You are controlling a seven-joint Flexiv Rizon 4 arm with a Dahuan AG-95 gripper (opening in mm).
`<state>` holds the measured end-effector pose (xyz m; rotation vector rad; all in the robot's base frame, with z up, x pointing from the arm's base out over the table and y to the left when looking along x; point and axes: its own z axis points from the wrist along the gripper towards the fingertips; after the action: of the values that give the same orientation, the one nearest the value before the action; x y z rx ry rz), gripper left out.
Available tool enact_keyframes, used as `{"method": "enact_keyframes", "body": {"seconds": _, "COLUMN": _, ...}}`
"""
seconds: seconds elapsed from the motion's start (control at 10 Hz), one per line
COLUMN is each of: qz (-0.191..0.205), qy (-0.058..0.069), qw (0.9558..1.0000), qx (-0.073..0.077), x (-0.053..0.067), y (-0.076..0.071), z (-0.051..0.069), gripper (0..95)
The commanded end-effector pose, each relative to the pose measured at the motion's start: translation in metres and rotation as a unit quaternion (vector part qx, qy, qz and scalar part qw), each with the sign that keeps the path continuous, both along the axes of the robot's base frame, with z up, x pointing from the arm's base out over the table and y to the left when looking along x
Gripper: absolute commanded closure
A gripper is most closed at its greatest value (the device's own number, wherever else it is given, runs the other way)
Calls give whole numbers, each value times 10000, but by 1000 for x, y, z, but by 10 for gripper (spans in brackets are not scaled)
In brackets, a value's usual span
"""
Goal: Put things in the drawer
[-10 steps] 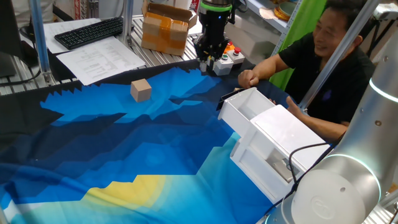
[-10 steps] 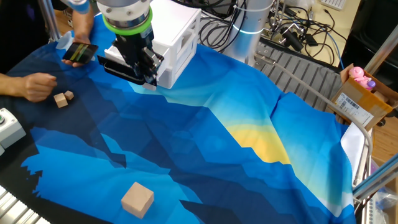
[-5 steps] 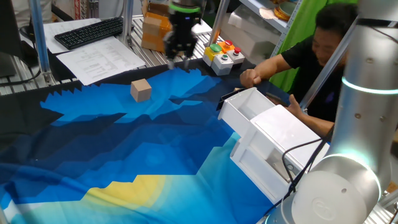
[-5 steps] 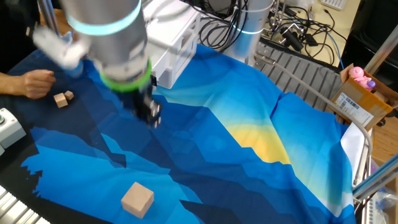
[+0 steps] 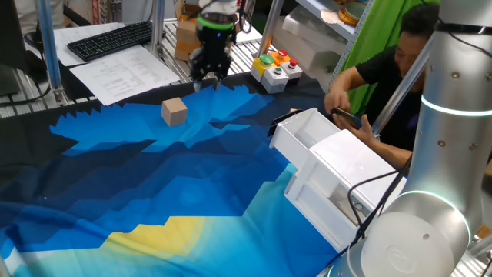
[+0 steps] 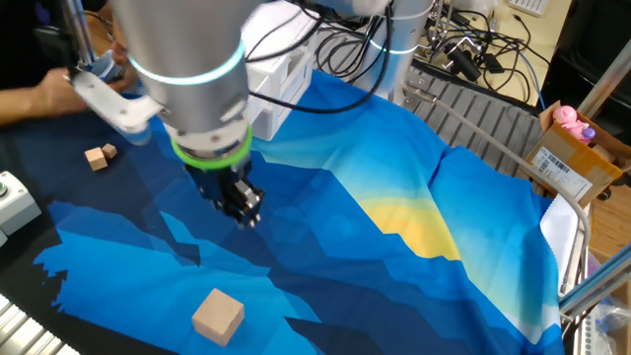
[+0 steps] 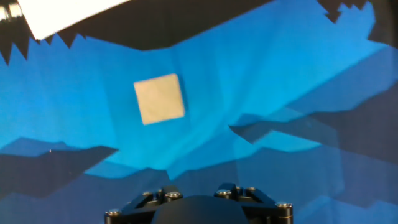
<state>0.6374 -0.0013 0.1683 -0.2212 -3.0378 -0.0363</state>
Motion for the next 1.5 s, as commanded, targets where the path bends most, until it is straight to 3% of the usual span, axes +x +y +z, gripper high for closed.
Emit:
{"method": "enact_keyframes", "body": {"seconds": 0.1, "qz": -16, "qy": -22, "qw": 10000, "qx": 11, "x": 7, "y": 1, "z": 0, "gripper": 380}}
{"method": "enact_keyframes", "body": {"seconds": 0.3, "qz": -30, "qy": -108, "qw": 9999, "qx": 8, "x": 7, "y": 1, "z": 0, "gripper": 380}}
{"method": "enact_keyframes", "body": {"seconds": 1.1, "qz": -288, "qy": -73, "qw": 9995, "qx": -46, "x": 7, "y": 1, "z": 0, "gripper": 380}}
{"method": "enact_keyframes", "body": {"seconds": 1.5, "qz": -456, "qy": -58, "qw": 9987, "qx": -222, "x": 7, "y": 1, "z": 0, "gripper": 380}}
